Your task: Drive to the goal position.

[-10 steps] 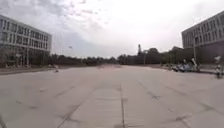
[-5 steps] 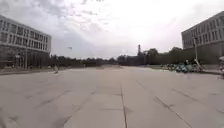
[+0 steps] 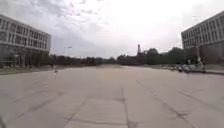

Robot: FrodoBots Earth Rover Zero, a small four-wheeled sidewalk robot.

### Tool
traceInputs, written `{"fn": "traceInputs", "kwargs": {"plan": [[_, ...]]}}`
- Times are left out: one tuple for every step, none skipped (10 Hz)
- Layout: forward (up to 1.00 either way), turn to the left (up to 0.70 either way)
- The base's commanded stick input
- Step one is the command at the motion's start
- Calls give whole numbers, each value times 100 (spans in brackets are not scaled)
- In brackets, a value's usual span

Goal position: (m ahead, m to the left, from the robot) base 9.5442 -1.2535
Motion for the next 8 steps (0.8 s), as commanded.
{"fn": "traceInputs", "kwargs": {"plan": [[70, 0], [70, 0], [70, 0], [70, 0], [70, 0], [70, 0], [70, 0], [70, 0]]}}
